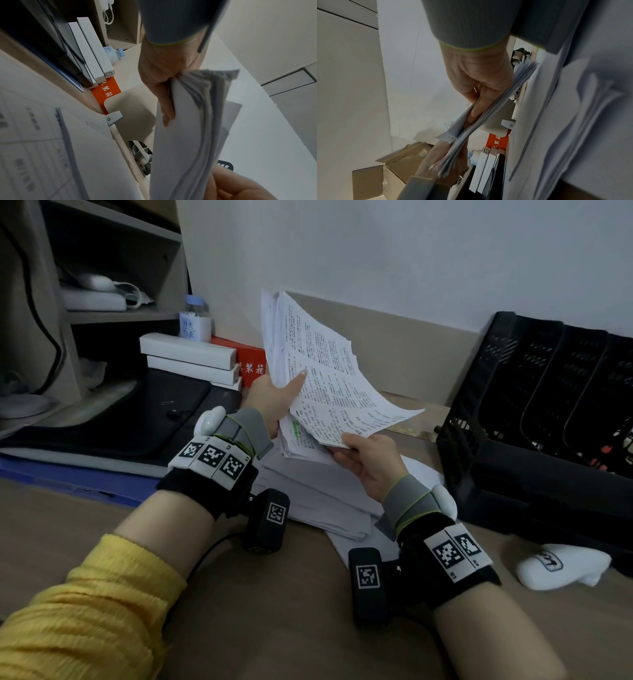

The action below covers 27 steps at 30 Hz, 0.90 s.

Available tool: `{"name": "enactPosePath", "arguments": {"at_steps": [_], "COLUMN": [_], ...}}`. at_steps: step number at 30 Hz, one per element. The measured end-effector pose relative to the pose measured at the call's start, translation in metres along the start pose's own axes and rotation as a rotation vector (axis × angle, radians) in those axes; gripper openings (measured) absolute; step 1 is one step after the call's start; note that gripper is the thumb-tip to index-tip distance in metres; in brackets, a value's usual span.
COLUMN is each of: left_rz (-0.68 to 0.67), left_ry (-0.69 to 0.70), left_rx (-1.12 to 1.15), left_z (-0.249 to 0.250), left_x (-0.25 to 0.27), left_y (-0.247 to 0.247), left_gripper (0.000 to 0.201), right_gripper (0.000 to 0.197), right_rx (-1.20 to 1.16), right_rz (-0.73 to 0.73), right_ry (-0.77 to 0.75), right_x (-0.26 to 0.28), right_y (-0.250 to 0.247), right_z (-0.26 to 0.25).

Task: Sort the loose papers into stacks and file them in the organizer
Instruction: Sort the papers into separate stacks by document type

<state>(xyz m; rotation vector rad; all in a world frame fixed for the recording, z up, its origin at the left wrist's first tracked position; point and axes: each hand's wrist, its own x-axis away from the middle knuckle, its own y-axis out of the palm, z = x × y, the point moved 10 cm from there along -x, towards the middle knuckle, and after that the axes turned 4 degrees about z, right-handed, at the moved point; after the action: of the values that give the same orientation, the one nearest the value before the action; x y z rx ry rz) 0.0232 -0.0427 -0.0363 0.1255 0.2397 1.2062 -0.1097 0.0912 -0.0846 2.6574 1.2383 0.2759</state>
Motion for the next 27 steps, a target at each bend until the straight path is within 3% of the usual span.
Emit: {"name": "enactPosePath", "arguments": {"at_steps": [3,8,10,12,16,19,22,23,27], "left_rz": [-0.02,0.009,-0.002,-0.031,-0.09,-0.143,-0.188,-0.199,-0.239], "left_ry": [-0.035,-0.008,0.033,0.079,0.185,0.227,0.18,0.165,0.13], "left_rx": [0.0,-0.035,-0.051,-0.074,-0.14,-0.176,-0.156,-0.151,-0.116], "left_z": [0.002,0.006,0.013,0.022,0.042,0.049,0.043,0.039,0.036], "left_x": [0.007,0.006,0.007,0.008,0.011,0.013,0.011,0.011,0.011], "left_y": [0.004,0.0,0.001,0.003,0.005,0.008,0.009,0.009,0.011], "left_gripper": [0.045,0.042,0.042,0.04,0.035,0.031,0.043,0.046,0.046], "right_gripper": [0.032,0.029,0.029,0.043,0.094,0.098,0.11,0.107,0.046], "right_rx": [0.008,0.097,0.109,0.069,0.04,0.068,0.063,0.053,-0.009], "right_rz": [-0.004,-0.001,0.068,0.207,0.455,0.51,0.486,0.47,0.353], "right_ry": [0.009,0.11,0.141,0.123,0.104,0.028,-0.032,-0.036,-0.075], "right_x": [-0.001,0.001,-0.001,-0.007,-0.011,-0.01,-0.01,-0.011,-0.014], "right_y": [0.0,-0.004,-0.014,-0.034,-0.073,-0.084,-0.078,-0.077,-0.066], "right_z": [0.001,0.011,0.015,0.014,0.015,0.006,-0.001,-0.001,-0.005]}}
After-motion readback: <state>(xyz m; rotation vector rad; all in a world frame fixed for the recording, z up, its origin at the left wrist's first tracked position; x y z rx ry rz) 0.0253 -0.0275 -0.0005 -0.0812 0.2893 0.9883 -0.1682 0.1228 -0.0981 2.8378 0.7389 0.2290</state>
